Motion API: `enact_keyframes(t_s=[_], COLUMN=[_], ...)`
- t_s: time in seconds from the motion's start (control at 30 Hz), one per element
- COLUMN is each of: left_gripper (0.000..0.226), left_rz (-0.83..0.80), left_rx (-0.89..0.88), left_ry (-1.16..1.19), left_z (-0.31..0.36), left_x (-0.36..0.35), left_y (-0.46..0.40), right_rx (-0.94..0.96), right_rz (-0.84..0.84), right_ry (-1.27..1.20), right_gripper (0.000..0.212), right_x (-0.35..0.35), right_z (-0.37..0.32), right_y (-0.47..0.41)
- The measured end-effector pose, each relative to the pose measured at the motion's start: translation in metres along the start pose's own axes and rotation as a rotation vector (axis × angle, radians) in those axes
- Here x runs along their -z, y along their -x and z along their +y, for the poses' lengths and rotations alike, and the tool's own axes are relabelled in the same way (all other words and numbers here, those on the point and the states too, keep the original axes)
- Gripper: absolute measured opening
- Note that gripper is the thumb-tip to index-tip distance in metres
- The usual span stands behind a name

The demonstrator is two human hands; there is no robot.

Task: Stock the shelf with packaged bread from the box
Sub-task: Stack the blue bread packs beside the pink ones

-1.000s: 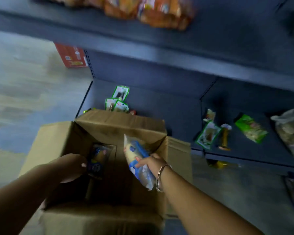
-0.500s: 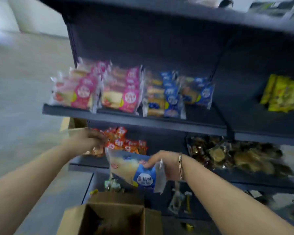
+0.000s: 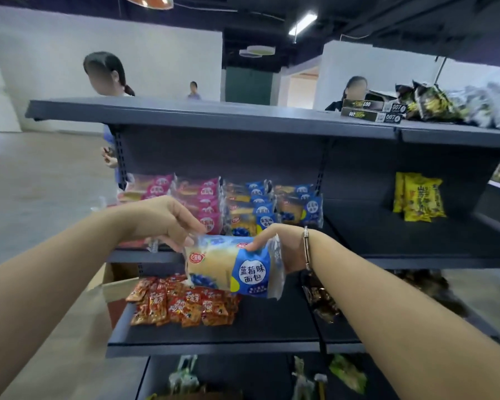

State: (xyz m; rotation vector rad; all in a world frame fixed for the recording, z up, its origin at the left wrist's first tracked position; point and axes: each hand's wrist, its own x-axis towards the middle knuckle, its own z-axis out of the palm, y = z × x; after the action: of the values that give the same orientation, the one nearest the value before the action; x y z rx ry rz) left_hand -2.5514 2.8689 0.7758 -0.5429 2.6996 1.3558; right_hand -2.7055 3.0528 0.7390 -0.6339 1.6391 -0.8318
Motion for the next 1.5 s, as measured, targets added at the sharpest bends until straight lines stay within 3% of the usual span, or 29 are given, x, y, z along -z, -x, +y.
enact_keyframes(t_s=[0.17,0.33,0.47,0.57,0.6,0.77,0.9,1.07,1.27,1.37,1.5], left_gripper=[0.017,0.010,0.013,0.021,0.021,0.023,0.005,0.014,0.017,0.016,0.015], left_rz=[0.169,0.310,0.371,0.403,0.398,0.383,0.422,0.415,0.364,0.373,0.399], left_rx=[-0.040,-0.085,-0.125,-0.136,-0.139,-0.187,-0.216,-0.226,-0.148,-0.146,-0.168], left_ry=[0.017,0.004,0.041,0.038,0.049,0.087,0.046,-0.091,-0.099,-0.100,-0.072], left_z=[-0.003,-0.002,0.004,0.007,0.009,0.031,0.056,0.075,0.094,0.086,0.083], left_x=[-0.006,-0.016,-0.037,-0.051,-0.056,-0.081,-0.092,-0.103,-0.106,-0.108,-0.114], left_y=[-0.013,-0.034,-0.061,-0.087,-0.097,-0.147,-0.192,-0.249,-0.297,-0.308,-0.318], right_rx=[0.092,0.249,0.379,0.386,0.376,0.318,0.189,0.170,0.017,0.004,0.043], right_rz=[0.043,0.111,0.380,0.536,0.590,0.861,1.019,1.182,1.157,1.117,1.135], right_ry=[-0.215,-0.535,-0.724,-0.616,-0.572,-0.509,-0.288,-0.172,-0.166,-0.082,-0.160], right_gripper=[0.048,0.084,0.059,0.011,0.003,0.009,0.016,0.026,0.024,0.025,0.021], right_x=[0.000,0.008,0.028,0.045,0.052,0.101,0.153,0.207,0.253,0.265,0.274], right_z=[0.017,0.036,0.071,0.090,0.095,0.106,0.101,0.100,0.102,0.108,0.107], right_y=[-0.002,-0.005,0.004,0.001,0.000,-0.006,-0.013,-0.028,-0.067,-0.077,-0.079])
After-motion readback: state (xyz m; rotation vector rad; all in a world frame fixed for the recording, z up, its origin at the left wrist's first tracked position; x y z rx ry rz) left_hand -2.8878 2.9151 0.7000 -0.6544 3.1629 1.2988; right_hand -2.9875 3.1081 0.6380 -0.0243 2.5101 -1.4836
